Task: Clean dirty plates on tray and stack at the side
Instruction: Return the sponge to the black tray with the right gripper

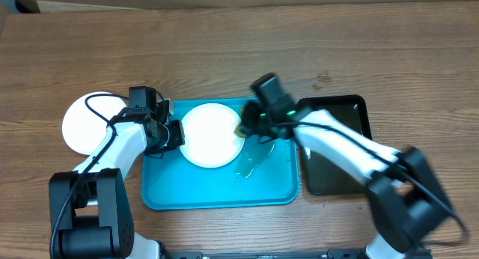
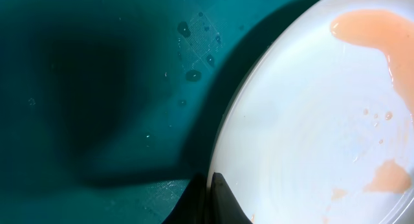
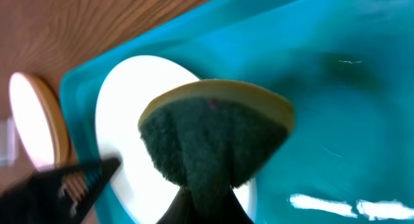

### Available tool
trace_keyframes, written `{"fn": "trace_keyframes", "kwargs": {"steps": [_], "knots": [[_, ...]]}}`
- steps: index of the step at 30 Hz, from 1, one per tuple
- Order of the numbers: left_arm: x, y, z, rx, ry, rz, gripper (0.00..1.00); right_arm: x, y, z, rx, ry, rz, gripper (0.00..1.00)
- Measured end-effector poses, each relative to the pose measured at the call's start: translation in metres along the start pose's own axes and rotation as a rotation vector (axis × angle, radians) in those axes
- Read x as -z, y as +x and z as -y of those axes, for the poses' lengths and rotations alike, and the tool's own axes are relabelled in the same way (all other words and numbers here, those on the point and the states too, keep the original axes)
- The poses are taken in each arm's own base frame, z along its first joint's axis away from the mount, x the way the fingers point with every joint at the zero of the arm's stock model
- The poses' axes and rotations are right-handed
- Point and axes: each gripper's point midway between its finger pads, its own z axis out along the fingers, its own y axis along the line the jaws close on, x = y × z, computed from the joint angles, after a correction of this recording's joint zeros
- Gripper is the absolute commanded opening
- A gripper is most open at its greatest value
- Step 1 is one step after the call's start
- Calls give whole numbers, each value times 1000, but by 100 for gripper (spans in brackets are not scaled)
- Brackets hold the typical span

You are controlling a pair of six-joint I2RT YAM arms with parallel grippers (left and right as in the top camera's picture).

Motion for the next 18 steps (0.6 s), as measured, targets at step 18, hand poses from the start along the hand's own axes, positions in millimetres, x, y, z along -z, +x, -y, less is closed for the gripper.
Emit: {"fn": "trace_keyframes", "kwargs": {"steps": [18], "knots": [[70,-23,17,-44,-1,212,4,113,-28,190,-60,463,5,6]]}}
